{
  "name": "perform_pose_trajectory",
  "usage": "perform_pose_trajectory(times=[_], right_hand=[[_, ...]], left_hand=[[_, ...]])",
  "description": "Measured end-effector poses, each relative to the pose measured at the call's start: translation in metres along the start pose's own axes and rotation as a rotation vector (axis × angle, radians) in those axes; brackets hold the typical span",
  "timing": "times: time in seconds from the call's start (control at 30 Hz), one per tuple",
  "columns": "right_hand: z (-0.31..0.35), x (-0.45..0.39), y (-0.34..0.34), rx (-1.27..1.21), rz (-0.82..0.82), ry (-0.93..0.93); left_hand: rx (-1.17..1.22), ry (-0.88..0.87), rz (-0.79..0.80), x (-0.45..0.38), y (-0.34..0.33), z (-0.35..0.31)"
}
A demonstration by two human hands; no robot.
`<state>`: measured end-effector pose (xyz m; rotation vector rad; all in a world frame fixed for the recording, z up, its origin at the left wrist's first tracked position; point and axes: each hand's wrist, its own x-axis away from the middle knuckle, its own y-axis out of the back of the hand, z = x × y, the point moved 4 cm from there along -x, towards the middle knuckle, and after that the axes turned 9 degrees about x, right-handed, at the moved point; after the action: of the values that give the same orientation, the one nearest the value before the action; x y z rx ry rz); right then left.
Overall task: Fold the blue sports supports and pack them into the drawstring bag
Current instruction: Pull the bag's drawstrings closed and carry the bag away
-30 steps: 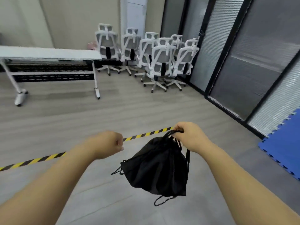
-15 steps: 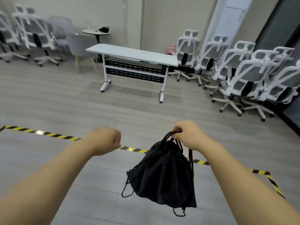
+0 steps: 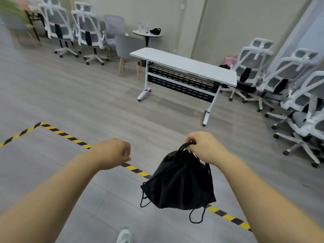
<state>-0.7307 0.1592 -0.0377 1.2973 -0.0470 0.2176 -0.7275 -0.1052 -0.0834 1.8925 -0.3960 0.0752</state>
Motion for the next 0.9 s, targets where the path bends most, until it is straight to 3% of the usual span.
perform_pose_trajectory(times=[0.43, 0.9], right_hand=[[-0.009, -0.267, 0.053, -0.032, -0.104, -0.042], [-0.031, -0.558, 0.094, -0.130, -0.094, 0.010]], left_hand=[[-0.013, -0.053, 0.029, -0.268, 0.098, 0.068], [0.012, -0.035, 0.064, -0.547, 0.166, 0.106]])
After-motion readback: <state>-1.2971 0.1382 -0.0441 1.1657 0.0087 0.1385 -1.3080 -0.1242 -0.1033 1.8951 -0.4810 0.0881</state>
